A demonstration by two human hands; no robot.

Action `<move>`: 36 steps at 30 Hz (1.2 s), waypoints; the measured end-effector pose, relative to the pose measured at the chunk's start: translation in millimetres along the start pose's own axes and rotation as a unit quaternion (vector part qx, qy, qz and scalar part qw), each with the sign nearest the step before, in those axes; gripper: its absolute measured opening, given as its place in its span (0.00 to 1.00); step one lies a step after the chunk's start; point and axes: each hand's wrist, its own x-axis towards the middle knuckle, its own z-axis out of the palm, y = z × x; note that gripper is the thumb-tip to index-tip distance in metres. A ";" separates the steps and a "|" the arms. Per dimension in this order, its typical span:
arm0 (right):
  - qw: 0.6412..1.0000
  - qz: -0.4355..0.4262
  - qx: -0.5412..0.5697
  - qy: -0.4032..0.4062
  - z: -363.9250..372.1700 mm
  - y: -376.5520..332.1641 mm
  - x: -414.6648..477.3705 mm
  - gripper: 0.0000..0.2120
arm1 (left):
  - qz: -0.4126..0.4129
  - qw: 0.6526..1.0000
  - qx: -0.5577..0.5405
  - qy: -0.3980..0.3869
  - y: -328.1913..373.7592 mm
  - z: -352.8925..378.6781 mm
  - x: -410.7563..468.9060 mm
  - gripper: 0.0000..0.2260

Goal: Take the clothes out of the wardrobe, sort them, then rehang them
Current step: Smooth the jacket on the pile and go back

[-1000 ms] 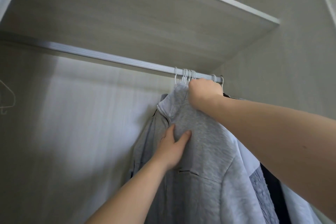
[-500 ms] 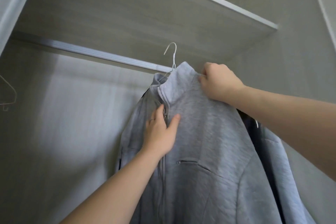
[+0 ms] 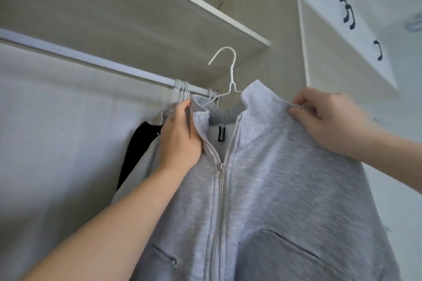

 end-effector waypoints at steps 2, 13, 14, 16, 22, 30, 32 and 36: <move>1.000 0.010 -0.018 -0.009 -33.2 15.7 -24.8 0.04 | 0.010 1.000 0.007 -0.013 28.4 19.5 -11.8 0.18; 0.967 0.139 -0.185 -0.109 -265.4 106.5 -183.5 0.04 | 0.068 0.983 -0.145 -0.087 244.2 138.9 -138.0 0.16; 0.960 0.152 -0.205 -0.118 -287.9 110.7 -197.8 0.04 | 0.066 0.978 -0.167 -0.103 264.9 150.8 -152.2 0.16; 0.945 0.175 -0.243 -0.134 -331.3 118.2 -226.6 0.05 | 0.053 0.965 -0.213 -0.141 305.4 175.1 -181.2 0.16; 0.882 0.280 -0.335 -0.176 -442.4 125.1 -320.8 0.05 | 0.046 0.909 -0.345 -0.229 430.1 240.0 -275.9 0.15; 0.771 0.425 -0.420 -0.220 -537.9 113.0 -454.5 0.07 | 0.066 0.808 -0.467 -0.353 565.8 309.2 -413.1 0.17; 0.742 0.458 -0.436 -0.222 -548.3 111.0 -485.2 0.06 | 0.074 0.779 -0.492 -0.382 592.3 327.1 -450.5 0.17; 0.692 0.507 -0.457 -0.236 -558.2 110.9 -538.4 0.07 | 0.092 0.717 -0.542 -0.428 636.2 362.8 -520.5 0.18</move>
